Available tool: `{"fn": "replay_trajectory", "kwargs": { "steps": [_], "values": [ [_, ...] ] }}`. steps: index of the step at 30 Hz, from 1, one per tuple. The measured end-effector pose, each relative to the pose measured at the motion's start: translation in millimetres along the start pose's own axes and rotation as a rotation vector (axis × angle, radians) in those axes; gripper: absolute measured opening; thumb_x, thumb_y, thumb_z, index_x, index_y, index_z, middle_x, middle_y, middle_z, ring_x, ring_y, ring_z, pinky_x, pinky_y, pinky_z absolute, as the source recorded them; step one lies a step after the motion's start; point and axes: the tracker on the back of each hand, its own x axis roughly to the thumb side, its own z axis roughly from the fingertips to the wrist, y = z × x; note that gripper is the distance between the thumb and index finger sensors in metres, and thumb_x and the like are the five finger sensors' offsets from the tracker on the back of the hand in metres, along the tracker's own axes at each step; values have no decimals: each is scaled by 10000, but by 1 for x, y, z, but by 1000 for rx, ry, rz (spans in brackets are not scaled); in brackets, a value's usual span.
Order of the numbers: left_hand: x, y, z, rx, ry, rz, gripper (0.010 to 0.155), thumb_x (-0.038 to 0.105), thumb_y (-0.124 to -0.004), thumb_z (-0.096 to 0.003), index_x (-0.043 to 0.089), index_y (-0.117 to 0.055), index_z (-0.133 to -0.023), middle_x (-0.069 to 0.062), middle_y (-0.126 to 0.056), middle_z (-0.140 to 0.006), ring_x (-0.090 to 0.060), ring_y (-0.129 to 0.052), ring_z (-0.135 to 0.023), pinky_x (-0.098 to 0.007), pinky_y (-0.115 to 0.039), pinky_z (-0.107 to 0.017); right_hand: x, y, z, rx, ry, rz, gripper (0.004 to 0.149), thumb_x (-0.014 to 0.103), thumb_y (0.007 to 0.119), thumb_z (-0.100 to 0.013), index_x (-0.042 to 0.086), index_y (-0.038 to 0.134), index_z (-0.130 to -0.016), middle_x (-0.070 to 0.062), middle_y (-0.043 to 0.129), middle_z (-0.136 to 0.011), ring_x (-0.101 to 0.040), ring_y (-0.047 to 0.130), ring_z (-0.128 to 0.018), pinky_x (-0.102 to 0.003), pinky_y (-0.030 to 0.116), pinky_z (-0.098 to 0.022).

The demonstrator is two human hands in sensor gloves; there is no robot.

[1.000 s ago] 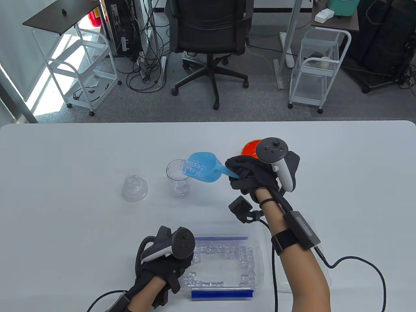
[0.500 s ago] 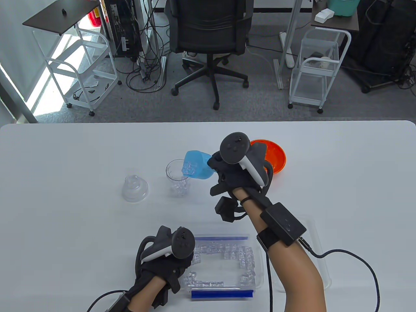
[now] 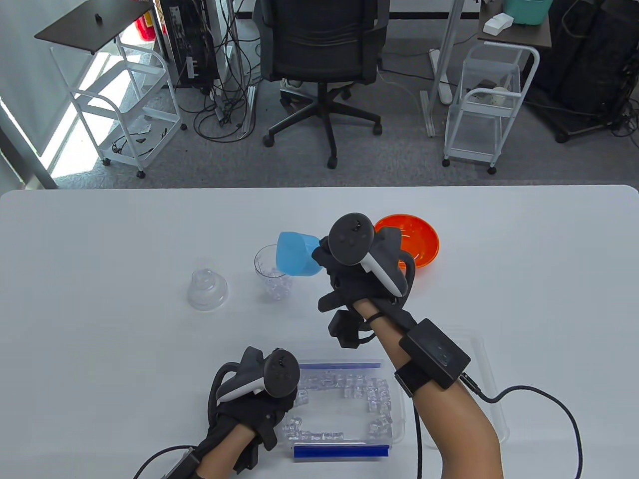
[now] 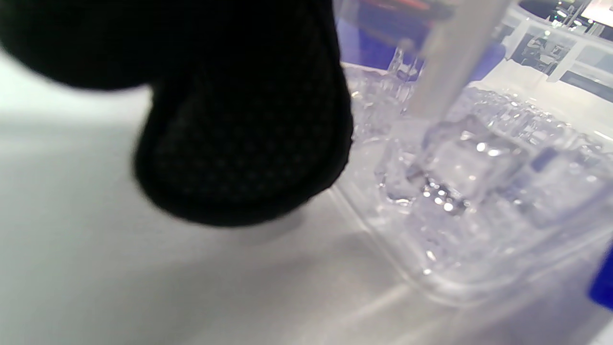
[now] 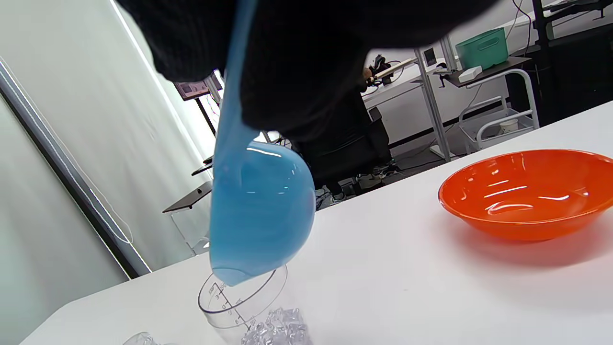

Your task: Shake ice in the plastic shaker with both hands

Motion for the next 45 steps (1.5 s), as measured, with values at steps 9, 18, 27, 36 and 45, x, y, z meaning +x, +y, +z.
{"fn": "replay_trajectory", "kwargs": {
  "steps": [9,18,27,36,45],
  "values": [
    [0,0,0,-1,2,-1,710,317,-421,-645,-207,-92,-993,-148,-1018,-550,-207,-1071,-249,-289,-882,-158,-54,-11,70,51,-72,-44,465,349,731,-549,84,844,-914,-143,978,-575,-119,969,-193,-231,857,-85],
    [0,0,0,-2,8,-2,709,318,-418,-645,-205,-90,-993,-146,-1015,-553,-204,-1070,-253,-288,-881,-161,-124,-26,141,175,14,-208,468,336,728,-556,62,839,-918,-159,974,-572,-120,969,-190,-228,857,-79],
    [0,0,0,-2,9,1,709,319,-417,-645,-205,-90,-993,-144,-1015,-554,-203,-1070,-252,-287,-881,-160,-151,-2,170,482,118,-295,468,289,692,-582,4,797,-939,-190,956,-579,-103,976,-198,-198,869,-66],
    [0,-1,0,-2,6,-2,709,318,-417,-644,-208,-92,-991,-143,-1014,-554,-202,-1070,-252,-287,-881,-160,-137,32,179,458,139,-257,464,259,642,-604,-34,749,-947,-202,943,-572,-84,979,-200,-158,889,-48],
    [0,-1,0,-7,3,0,718,317,-418,-644,-208,-72,-991,-141,-1014,-554,-200,-1069,-253,-286,-881,-161,-110,69,169,443,67,-221,457,265,629,-608,-14,738,-953,-180,951,-560,-63,979,-189,-130,902,-41]
  ]
}}
